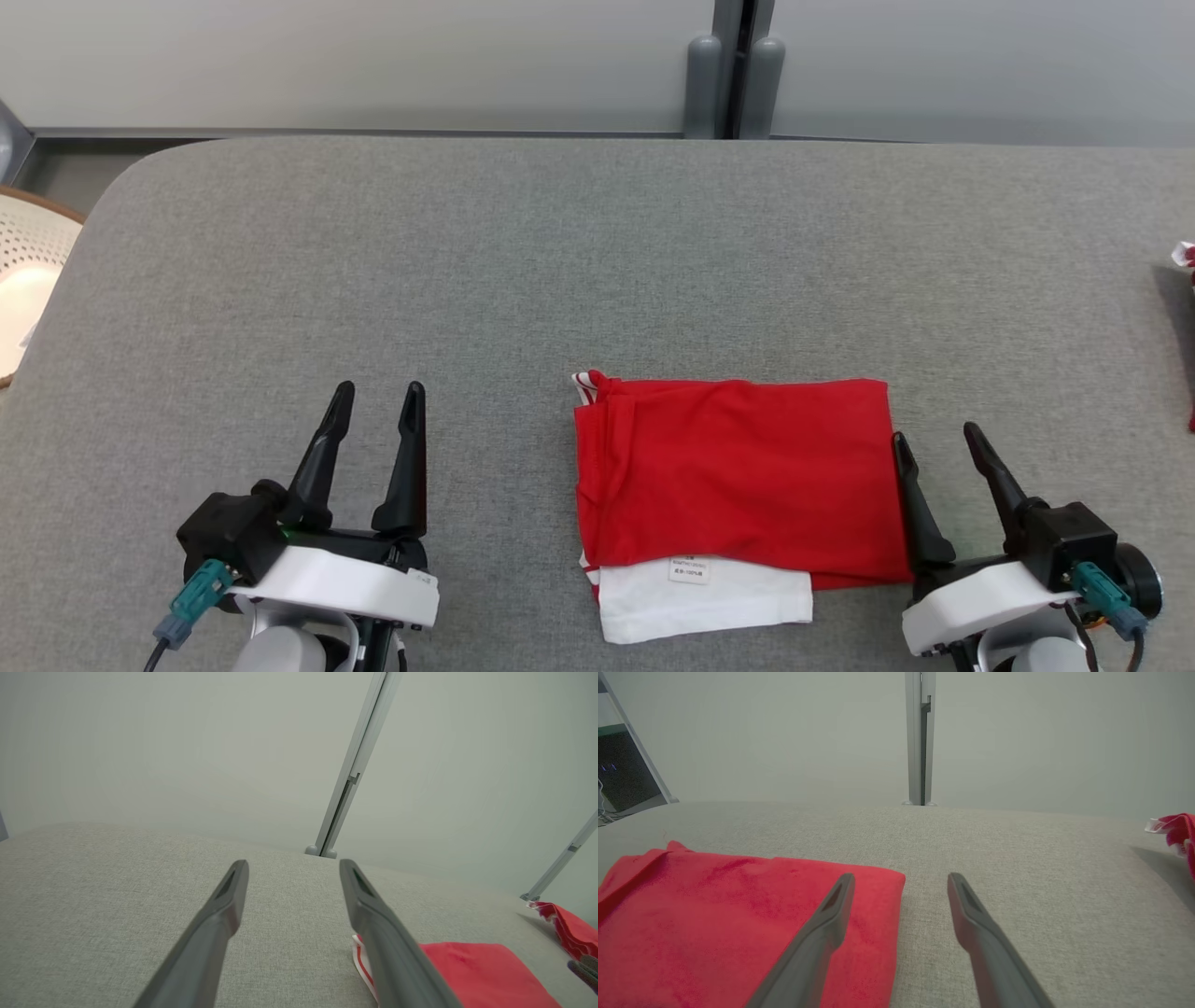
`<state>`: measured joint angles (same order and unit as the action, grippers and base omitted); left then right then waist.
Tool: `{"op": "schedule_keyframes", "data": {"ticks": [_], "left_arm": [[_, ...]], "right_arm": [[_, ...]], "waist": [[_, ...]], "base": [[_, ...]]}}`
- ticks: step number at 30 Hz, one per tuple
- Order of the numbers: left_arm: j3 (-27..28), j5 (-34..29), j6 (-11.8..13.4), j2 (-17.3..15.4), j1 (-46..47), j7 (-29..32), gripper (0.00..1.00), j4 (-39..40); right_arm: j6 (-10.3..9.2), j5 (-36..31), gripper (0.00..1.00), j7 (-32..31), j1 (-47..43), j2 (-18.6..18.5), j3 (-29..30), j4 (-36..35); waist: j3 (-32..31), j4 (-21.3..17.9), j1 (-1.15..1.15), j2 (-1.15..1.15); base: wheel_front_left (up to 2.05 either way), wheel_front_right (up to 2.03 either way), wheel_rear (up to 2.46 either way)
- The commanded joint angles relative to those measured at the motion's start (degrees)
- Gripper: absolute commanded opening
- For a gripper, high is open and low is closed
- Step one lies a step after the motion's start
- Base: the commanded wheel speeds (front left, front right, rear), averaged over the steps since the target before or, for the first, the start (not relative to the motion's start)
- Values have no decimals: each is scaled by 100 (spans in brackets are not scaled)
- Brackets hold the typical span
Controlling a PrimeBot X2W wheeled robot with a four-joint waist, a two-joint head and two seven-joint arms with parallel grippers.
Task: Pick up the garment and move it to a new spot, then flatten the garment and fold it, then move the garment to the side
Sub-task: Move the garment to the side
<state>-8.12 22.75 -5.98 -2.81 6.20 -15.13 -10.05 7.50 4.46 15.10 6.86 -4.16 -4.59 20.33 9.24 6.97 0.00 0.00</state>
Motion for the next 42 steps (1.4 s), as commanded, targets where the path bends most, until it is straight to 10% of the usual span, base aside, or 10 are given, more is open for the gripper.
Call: {"op": "schedule_keyframes", "data": {"ticks": [1,9,10,11,12,27,42], "left_arm": [[-17,18,-6,-22,73,3,100,-22],[-80,47,-38,-20,204,3,100,-85],[-78,43,-40,-21,214,3,100,-93],[-83,34,-43,-20,217,3,100,-109],[-88,21,-46,-20,216,3,100,-117],[-366,-346,-105,-21,264,4,100,127],[-1041,-1008,-152,-22,1343,3,100,409]], "right_arm": [[-3,79,100,5,70,12,-23,123],[-3,534,100,-208,334,75,-146,1104],[-3,539,71,-216,372,79,-201,1200],[-3,552,11,-203,399,81,-230,1279],[-3,568,0,-182,425,82,-251,1351],[-8,-114,0,10,1264,-708,-422,1115],[-8,-70,0,-199,3058,-2494,-474,949]], "waist": [[59,54,0,0],[200,215,0,0],[208,226,0,0],[215,232,0,0],[218,233,0,0],[277,-598,0,0],[1479,-1911,0,0]], "base": [[0,0,0],[0,0,0],[0,0,0],[0,0,0],[0,0,0],[0,0,0],[0,0,0]]}}
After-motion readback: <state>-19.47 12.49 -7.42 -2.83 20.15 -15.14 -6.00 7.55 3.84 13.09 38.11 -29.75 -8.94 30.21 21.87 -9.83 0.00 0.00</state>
